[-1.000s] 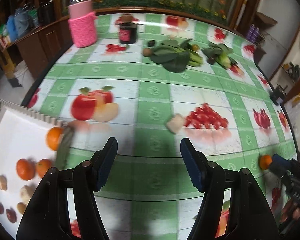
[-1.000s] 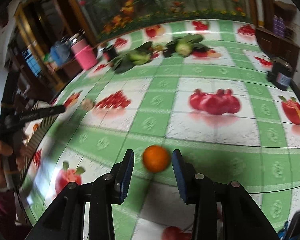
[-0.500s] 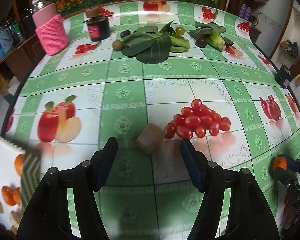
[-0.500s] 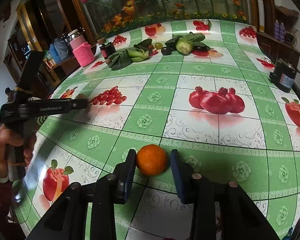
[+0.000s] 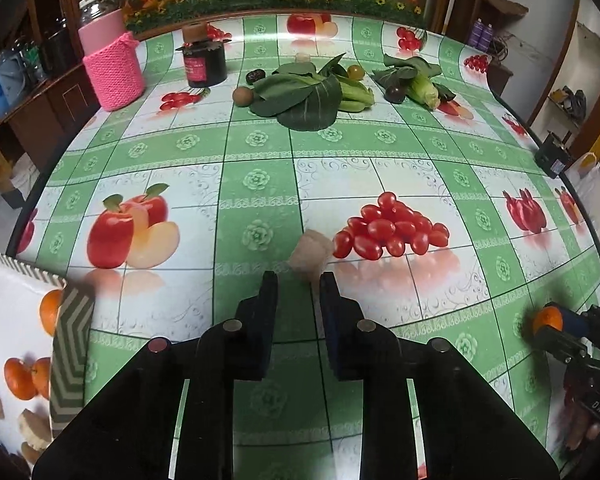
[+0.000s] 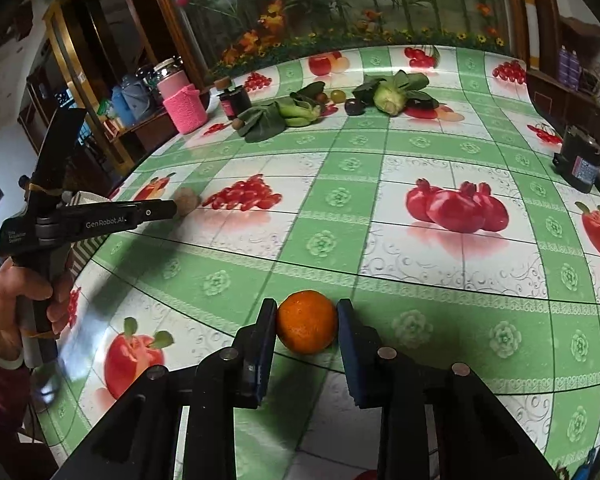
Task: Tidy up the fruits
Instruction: 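Carry the orange and beige cube over the white tray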
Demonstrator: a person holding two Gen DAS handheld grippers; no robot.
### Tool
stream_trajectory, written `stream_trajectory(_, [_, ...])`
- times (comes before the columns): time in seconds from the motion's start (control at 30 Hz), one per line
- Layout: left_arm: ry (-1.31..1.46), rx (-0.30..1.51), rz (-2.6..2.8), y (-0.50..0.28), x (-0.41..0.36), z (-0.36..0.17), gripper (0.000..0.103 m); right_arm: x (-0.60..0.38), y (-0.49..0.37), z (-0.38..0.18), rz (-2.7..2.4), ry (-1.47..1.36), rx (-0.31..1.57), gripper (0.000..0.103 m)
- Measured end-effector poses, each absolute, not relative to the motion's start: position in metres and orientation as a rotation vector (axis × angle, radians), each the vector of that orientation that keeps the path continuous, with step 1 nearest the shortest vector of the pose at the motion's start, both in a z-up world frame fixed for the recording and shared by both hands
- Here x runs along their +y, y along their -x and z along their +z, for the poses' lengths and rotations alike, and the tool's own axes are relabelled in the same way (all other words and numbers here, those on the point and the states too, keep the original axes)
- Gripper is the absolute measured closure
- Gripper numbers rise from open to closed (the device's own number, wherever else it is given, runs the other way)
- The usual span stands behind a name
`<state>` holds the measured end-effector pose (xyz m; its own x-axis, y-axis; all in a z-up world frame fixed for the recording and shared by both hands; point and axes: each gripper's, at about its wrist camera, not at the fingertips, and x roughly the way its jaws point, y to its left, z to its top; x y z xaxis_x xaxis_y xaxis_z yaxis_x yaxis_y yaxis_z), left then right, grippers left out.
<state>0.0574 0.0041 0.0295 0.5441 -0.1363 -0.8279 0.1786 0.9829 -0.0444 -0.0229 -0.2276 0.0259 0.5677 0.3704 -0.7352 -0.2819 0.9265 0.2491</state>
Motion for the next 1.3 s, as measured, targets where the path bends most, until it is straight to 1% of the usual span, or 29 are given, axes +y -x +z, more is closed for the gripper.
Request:
stream_trajectory(0.1, [-0.013,0.982,-0.191,-0.057,0.01,0.031,0.082,-0.225,0.027,0.028,0.388,-0.105,0.883,0.073])
stream_trajectory(0.17, [-0.03,0.984,-0.191,-0.058,0.008,0.031,0.074,-0.225,0.028,0.028,0.391,-0.112,0.882,0.073])
stream_trajectory(0.23, [-0.046,0.978,-0.201,-0.058,0.004,0.031,0.043,-0.226,0.027,0.028,0.39,-0.119,0.884,0.073])
stream_trajectory(0.27, [-0.047,0.972,-0.205,-0.058,0.003,0.032,0.039,-0.227,0.027,0.027,0.389,-0.121,0.885,0.073])
stream_trajectory(0.43, [-0.064,0.978,-0.195,-0.073,-0.005,0.025,0.039,-0.228,0.023,0.025,0.393,-0.125,0.892,0.073])
stream_trajectory(0.5, [-0.078,0.983,-0.2,-0.077,-0.008,0.02,0.04,-0.229,0.022,0.024,0.394,-0.124,0.893,0.073])
stream_trajectory(0.57, [-0.071,0.977,-0.204,-0.08,-0.009,0.017,0.069,-0.229,0.021,0.024,0.396,-0.128,0.893,0.073])
stream_trajectory(0.6, [-0.071,0.982,-0.201,-0.08,-0.008,0.016,0.081,-0.229,0.021,0.024,0.398,-0.128,0.894,0.073])
stream_trajectory(0.63, [-0.07,0.975,-0.199,-0.08,-0.007,0.016,0.083,-0.229,0.021,0.024,0.401,-0.127,0.895,0.073])
stream_trajectory(0.9, [-0.054,0.948,-0.179,-0.053,0.01,0.035,0.083,-0.212,0.031,0.034,0.442,-0.099,0.872,0.073])
stream_trajectory(1.3, [-0.04,0.854,-0.1,0.042,0.065,0.068,0.083,-0.138,0.054,0.053,0.605,-0.1,0.843,0.074])
